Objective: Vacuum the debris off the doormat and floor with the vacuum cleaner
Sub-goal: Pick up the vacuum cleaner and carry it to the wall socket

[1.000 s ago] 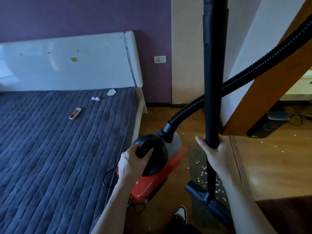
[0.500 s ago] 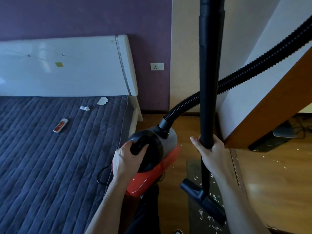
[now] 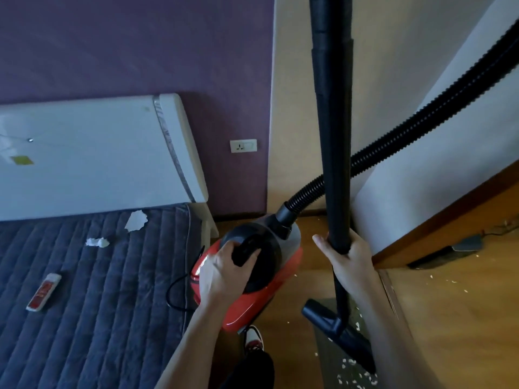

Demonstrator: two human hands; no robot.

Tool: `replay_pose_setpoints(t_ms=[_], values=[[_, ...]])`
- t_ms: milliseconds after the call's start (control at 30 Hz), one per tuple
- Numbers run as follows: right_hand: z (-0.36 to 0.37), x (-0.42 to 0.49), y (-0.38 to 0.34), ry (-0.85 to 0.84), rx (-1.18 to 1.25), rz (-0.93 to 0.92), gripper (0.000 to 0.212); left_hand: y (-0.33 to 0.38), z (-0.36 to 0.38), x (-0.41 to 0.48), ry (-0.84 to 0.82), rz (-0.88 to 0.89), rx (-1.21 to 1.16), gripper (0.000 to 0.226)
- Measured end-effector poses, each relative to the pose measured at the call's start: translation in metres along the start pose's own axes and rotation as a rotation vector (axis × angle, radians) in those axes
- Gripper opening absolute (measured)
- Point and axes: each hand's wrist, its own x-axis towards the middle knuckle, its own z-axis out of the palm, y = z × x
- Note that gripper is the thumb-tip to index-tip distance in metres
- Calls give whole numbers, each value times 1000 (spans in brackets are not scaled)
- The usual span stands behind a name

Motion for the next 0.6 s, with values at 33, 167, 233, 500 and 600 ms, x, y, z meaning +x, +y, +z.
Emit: replay_pose_setpoints(t_ms=[33,167,233,500,600], values=[[5,10,-1,8,2,13,34,1,1,15,-8,23,15,38],[15,42,1,57,5,53,27,7,3,68,-37,32,31,38],[16,56,3,83,13,82,29,13,4,90,-43,19,31,36],[-2,104,21,166,39,192,32,35,34,146,-44,37,20,33],[-14,129,29,154,56,187,37,46,47,164,-41,31,6,33]])
